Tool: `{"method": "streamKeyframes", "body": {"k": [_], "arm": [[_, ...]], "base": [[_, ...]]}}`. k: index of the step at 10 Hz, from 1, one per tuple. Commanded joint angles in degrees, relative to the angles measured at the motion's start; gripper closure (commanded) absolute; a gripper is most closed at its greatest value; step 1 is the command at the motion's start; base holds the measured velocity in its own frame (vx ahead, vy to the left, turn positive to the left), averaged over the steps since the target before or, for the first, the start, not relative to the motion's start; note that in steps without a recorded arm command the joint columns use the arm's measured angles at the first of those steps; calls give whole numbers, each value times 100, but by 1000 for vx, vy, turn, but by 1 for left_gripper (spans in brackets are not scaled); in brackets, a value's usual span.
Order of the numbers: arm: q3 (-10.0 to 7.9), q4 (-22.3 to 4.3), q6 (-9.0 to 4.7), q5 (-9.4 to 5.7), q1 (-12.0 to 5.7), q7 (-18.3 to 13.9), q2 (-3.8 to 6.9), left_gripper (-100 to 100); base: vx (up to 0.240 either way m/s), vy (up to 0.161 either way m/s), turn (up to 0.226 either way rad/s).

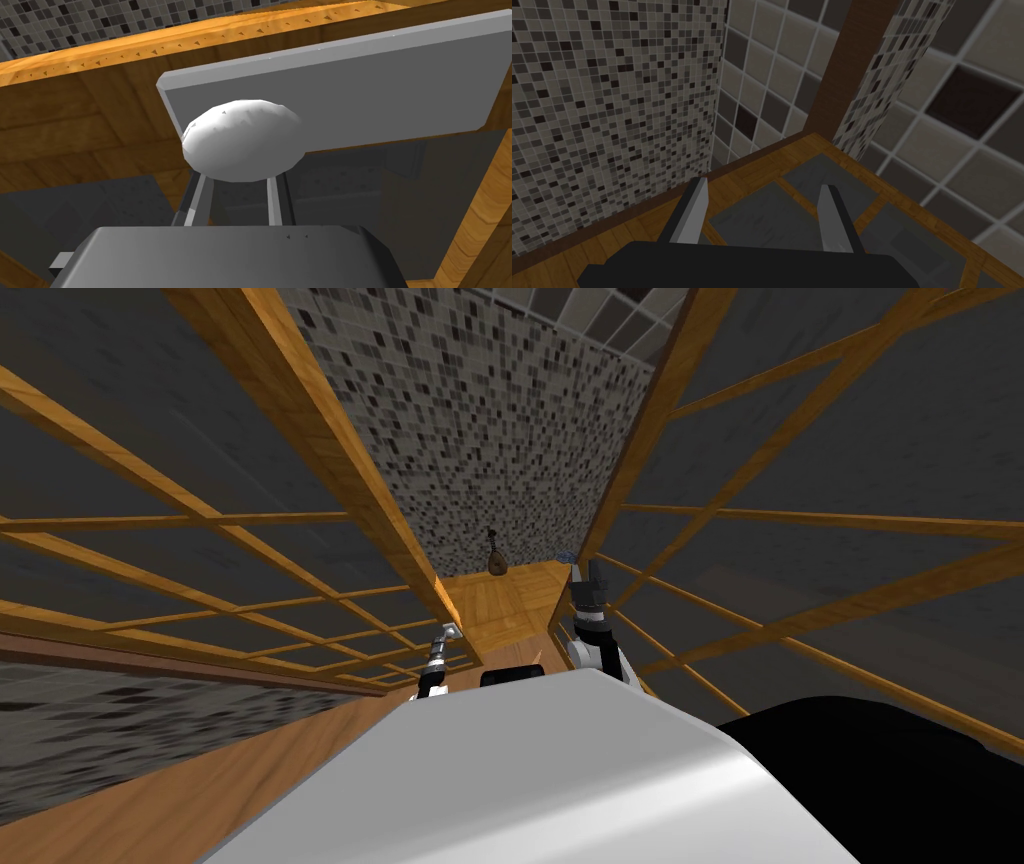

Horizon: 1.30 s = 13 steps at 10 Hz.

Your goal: Pull the door open

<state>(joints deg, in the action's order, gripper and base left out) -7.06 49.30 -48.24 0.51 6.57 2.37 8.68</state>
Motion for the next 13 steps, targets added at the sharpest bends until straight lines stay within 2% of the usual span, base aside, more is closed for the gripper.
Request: {"method": "streamKeyframes", "body": {"k": [1, 4, 5, 7, 10, 11, 12, 13], "arm": [[111, -141, -65, 28, -94, -286, -108, 100], [73, -160, -60, 3, -104, -561, -103, 100], [31, -179, -55, -23, -115, -792, -99, 100], [-12, -200, -50, -51, -127, -1033, -94, 100], [-12, -200, -50, -51, -127, -1033, -94, 100], [-55, -220, -45, -78, -138, -1270, -89, 100], [-55, -220, -45, -78, -138, -1270, -89, 100], [-97, -241, -39, -106, -150, -1507, -84, 100]], "base": [[-30, 21, -118], [-36, 1, -67], [-44, -2, -98], [-41, 4, -103], [-14, 6, 1], [-31, 4, -79], [-37, 10, -85], [-44, 14, -128]]}}
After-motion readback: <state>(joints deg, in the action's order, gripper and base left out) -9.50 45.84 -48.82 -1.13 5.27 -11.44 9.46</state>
